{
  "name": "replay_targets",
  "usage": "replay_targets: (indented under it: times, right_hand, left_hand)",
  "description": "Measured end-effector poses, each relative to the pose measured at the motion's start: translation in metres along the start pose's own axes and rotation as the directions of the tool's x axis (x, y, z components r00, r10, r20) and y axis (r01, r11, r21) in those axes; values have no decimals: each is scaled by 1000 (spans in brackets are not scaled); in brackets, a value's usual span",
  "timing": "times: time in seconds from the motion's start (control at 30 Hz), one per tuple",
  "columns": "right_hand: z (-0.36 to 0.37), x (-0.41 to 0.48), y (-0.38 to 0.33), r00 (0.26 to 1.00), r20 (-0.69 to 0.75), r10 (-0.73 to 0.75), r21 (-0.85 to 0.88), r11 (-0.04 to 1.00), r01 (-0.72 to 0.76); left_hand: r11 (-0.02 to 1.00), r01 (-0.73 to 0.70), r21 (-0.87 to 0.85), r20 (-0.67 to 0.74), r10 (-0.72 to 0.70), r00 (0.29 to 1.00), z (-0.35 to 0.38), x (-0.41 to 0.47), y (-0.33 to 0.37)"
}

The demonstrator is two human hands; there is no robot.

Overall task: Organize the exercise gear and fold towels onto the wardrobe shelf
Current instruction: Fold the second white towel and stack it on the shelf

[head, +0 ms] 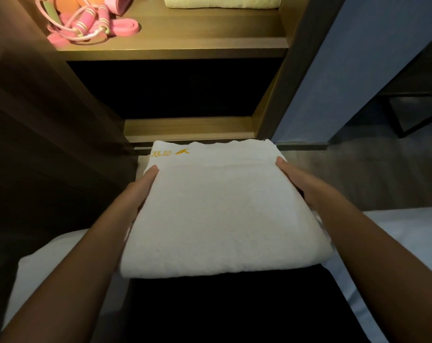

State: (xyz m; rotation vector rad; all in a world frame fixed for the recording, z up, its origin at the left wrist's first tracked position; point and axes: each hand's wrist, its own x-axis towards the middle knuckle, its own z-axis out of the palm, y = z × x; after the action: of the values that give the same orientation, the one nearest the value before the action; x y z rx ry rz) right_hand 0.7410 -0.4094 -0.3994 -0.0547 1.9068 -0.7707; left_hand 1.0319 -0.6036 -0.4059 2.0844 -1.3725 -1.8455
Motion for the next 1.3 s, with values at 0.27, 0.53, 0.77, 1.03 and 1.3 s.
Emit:
replay_targets:
  times: [0.27, 0.53, 0.77, 1.03, 1.3]
  right_hand:
    - [-9, -49, 43, 996, 60, -59, -182, 981, 69]
    - [24, -36, 5, 880, -206, -428, -271, 889, 369]
    - [-1, -16, 15, 940, -244, -239, -187, 962, 196]
    - [21, -9, -2, 945, -229, -233, -108, 971, 213]
    - [1, -8, 17, 992, -108, -64, -161, 986, 46]
  left_hand:
    - [978, -41, 205, 3, 41, 999, -16, -44, -51]
    - [886, -342, 314, -132, 397, 908, 3, -28, 1]
    - [947, -200, 251, -122, 236, 964, -11, -7, -14]
    - [957, -191, 219, -131, 223, 966, 2, 2, 3]
    - [977, -150, 153, -75, 163, 984, -15, 3, -29]
